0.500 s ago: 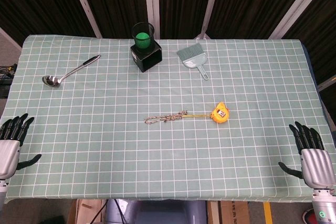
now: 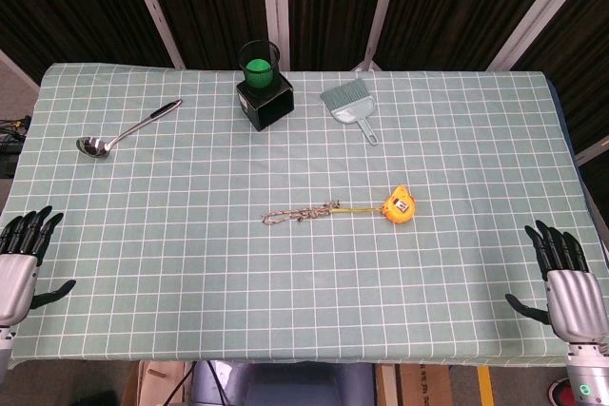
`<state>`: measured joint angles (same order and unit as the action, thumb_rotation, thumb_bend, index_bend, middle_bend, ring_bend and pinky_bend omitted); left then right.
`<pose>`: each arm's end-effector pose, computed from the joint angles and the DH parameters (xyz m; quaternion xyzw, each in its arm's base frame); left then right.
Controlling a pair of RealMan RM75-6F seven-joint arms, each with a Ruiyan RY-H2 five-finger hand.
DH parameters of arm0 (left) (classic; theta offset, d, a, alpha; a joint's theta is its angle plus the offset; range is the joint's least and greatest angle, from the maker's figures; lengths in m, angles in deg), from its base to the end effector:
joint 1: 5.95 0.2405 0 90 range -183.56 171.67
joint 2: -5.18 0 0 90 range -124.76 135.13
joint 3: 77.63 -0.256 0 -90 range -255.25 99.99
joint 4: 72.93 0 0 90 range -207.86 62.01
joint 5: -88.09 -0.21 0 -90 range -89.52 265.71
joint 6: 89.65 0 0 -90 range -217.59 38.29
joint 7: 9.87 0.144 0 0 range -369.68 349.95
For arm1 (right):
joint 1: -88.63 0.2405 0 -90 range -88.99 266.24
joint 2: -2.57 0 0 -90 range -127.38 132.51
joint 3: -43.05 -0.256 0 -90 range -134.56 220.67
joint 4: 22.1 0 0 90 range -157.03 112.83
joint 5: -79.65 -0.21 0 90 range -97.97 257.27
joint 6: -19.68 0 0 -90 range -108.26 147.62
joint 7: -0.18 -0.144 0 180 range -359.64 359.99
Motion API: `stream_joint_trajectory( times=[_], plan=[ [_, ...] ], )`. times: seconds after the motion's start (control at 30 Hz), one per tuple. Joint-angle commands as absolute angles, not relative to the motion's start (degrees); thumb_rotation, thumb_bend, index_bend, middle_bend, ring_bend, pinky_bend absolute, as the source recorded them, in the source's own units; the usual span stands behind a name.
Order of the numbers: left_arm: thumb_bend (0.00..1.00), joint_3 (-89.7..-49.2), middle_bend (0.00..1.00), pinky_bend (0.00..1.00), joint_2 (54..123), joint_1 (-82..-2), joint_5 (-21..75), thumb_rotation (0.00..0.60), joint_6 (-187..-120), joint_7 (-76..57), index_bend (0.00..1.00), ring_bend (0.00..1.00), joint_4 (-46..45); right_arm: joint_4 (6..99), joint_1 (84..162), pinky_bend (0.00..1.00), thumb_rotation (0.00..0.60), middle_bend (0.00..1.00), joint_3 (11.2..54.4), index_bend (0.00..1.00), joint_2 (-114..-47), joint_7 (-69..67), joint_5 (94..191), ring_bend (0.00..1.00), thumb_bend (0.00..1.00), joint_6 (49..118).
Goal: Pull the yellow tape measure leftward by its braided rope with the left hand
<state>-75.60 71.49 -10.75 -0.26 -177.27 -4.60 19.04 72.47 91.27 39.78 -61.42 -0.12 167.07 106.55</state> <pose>-0.3023 0.1773 0.1490 -0.6114 -0.3521 -0.3874 0.5934 -0.3045 -0.1700 0.1600 0.5796 -0.3945 0.4067 0.5857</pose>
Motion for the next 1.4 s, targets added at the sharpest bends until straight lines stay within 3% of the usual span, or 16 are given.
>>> stream_joint_trajectory(
  times=[0.03, 0.3, 0.47, 0.83, 1.23, 1.4],
  plan=[
    [0.00, -75.6, 0.00, 0.00, 71.4, -11.0, -0.3, 0.600, -176.9, -4.7, 0.00, 0.00, 19.1, 72.4, 91.3, 0.00, 0.600, 0.00, 39.7, 0.00, -61.5, -0.1, 166.7, 0.00, 0.12, 106.3],
    [0.00, -75.0, 0.00, 0.00, 70.3, -12.4, -1.5, 0.600, -176.1, -3.5, 0.00, 0.00, 19.9, 72.6, 91.4, 0.00, 0.600, 0.00, 39.5, 0.00, -61.3, -0.8, 166.0, 0.00, 0.12, 105.9],
    [0.00, -73.5, 0.00, 0.00, 68.4, -16.5, -1.8, 0.600, -171.3, -0.9, 0.00, 0.00, 20.8, 72.8, 91.5, 0.00, 0.600, 0.00, 39.3, 0.00, -61.4, -1.2, 165.5, 0.00, 0.12, 105.4],
    [0.07, -68.0, 0.00, 0.00, 67.8, -28.3, 1.0, 0.600, -157.9, 4.2, 0.23, 0.00, 24.8, 73.5, 92.0, 0.00, 0.600, 0.00, 39.1, 0.00, -61.4, -1.5, 164.2, 0.00, 0.12, 104.0],
    [0.12, -63.7, 0.01, 0.00, 78.1, -40.7, 12.1, 0.600, -144.6, 15.3, 0.38, 0.00, 23.2, 73.9, 92.4, 0.00, 0.600, 0.00, 38.3, 0.00, -61.2, -3.3, 161.7, 0.00, 0.12, 102.2],
    [0.20, -63.0, 0.03, 0.00, 84.2, -45.2, 16.5, 0.600, -141.7, 19.9, 0.46, 0.00, 20.4, 73.9, 92.6, 0.00, 0.600, 0.00, 38.1, 0.00, -60.9, -4.3, 160.6, 0.00, 0.12, 101.4]
  ],
)
